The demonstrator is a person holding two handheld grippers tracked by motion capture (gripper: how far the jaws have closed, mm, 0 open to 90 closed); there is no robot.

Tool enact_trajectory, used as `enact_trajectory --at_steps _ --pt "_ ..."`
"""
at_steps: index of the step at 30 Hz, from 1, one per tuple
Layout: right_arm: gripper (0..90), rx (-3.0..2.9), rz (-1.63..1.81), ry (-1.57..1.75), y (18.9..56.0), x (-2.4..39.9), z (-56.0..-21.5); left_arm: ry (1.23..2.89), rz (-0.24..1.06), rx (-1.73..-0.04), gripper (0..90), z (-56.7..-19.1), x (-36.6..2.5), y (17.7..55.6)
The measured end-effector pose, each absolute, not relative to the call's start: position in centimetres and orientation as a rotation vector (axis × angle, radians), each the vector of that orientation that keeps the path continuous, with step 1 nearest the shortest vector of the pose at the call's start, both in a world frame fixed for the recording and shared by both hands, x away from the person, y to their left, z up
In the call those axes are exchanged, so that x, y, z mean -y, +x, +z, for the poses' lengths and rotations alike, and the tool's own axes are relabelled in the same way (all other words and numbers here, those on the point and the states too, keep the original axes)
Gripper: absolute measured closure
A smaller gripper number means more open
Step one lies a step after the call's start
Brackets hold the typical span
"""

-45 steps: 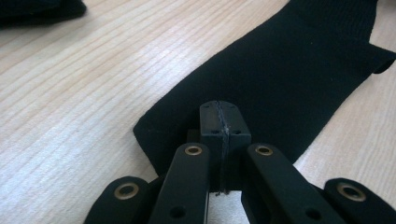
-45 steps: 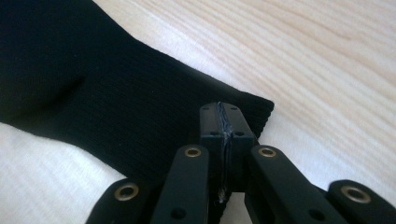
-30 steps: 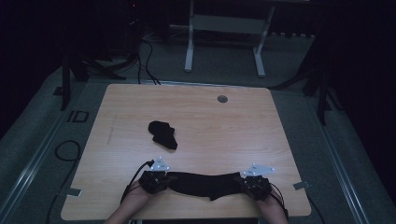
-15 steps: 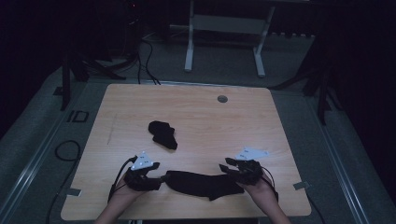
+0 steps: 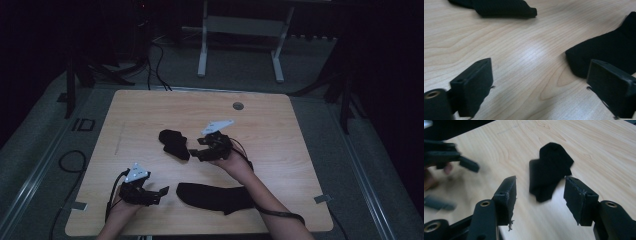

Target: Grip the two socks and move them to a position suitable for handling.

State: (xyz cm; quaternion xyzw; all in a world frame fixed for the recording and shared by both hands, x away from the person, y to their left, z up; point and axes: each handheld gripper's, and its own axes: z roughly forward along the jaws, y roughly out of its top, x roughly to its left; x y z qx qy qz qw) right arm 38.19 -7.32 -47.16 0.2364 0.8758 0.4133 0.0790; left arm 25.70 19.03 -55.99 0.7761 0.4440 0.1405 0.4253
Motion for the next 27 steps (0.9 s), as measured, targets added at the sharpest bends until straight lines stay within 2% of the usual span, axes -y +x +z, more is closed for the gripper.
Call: enact_trajectory --at_steps 1,11,15,23,27 --pt "42.2 -2.627 1.227 0.707 38.6 6.7 -47.3 1.936 0.359 -1.116 2.6 -55.9 -19.0 25.7" --pt "31.5 -2.677 1.113 0.718 43.1 -0.7 -50.5 1.914 0.362 -1.146 2.5 -56.2 -19.3 25.7" --pt "31.1 -2.684 1.022 0.728 44.3 -2.7 -52.0 1.919 0.366 -1.146 2.5 -56.2 -19.3 25.6" --pt "38.2 -2.723 0.840 0.718 45.2 -3.3 -54.9 1.924 0.355 -1.156 2.6 -56.4 -19.5 25.8" --pt "47.7 -2.694 0.831 0.695 44.7 -3.2 -55.0 1.924 0.358 -1.160 2.7 -56.4 -19.4 25.8"
